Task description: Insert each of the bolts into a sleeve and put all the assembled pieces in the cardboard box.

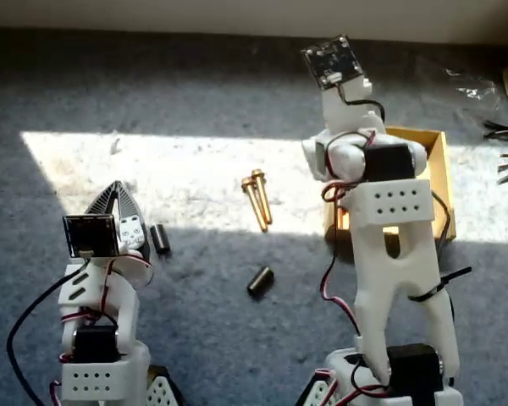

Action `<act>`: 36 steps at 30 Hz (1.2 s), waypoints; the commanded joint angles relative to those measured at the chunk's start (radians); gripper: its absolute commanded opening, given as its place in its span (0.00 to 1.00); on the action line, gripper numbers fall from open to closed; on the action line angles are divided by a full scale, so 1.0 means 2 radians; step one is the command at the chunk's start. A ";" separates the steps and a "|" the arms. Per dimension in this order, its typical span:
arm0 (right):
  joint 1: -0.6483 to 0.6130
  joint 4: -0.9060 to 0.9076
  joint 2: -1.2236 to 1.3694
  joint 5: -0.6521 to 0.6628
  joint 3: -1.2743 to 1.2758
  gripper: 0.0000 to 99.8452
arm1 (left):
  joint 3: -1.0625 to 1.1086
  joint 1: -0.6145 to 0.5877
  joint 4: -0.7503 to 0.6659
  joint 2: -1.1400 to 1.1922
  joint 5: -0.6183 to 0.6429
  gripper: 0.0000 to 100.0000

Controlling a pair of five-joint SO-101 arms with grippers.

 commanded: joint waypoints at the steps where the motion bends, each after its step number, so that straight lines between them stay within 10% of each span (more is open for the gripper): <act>1: -0.020 0.008 -0.032 -0.031 -0.014 0.14 | 0.010 -0.006 -0.009 -0.001 -0.002 0.01; 17: -0.130 0.157 -0.102 -0.062 -0.013 0.14 | 0.010 -0.005 -0.008 -0.001 -0.002 0.01; 25: -0.130 0.210 -0.099 -0.243 -0.006 0.14 | 0.010 -0.005 -0.008 -0.001 -0.003 0.01; 36: -0.129 0.081 -0.103 -0.310 0.172 0.14 | 0.010 -0.005 -0.008 -0.001 -0.003 0.01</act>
